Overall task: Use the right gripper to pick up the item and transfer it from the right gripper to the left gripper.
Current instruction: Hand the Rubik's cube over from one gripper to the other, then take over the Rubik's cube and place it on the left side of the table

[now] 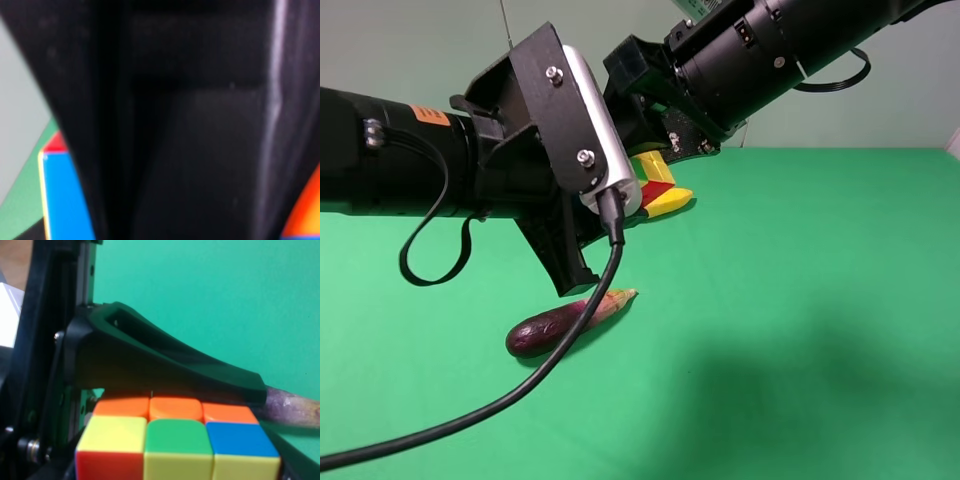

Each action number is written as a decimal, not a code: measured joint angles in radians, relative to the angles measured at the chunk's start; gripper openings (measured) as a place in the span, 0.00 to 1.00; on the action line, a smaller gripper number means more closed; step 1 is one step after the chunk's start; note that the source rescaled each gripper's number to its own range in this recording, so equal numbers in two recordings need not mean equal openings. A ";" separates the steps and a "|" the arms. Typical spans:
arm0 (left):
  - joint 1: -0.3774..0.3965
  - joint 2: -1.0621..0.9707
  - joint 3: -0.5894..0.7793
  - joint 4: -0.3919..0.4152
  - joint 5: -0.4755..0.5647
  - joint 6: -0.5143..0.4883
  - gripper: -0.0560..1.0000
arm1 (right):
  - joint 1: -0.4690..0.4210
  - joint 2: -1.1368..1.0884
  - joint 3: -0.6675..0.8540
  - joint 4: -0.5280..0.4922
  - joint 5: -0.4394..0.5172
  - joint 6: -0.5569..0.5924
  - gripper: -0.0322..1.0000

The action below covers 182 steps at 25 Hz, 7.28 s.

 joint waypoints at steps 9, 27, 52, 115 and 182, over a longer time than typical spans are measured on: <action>0.000 0.000 0.000 0.000 0.000 -0.002 0.07 | 0.000 0.000 0.000 0.000 0.002 0.004 0.04; -0.001 0.000 0.000 0.000 -0.009 -0.010 0.06 | 0.000 0.000 0.000 -0.030 0.050 0.012 0.95; -0.001 0.000 0.000 -0.001 -0.004 -0.014 0.06 | -0.074 -0.010 -0.088 -0.153 0.190 0.060 0.95; -0.001 0.000 0.000 -0.001 -0.004 -0.014 0.06 | -0.174 -1.068 0.417 -0.731 0.322 0.318 0.99; -0.001 0.000 0.000 -0.004 0.047 -0.016 0.06 | -0.510 -1.514 0.720 -0.725 0.135 0.319 0.99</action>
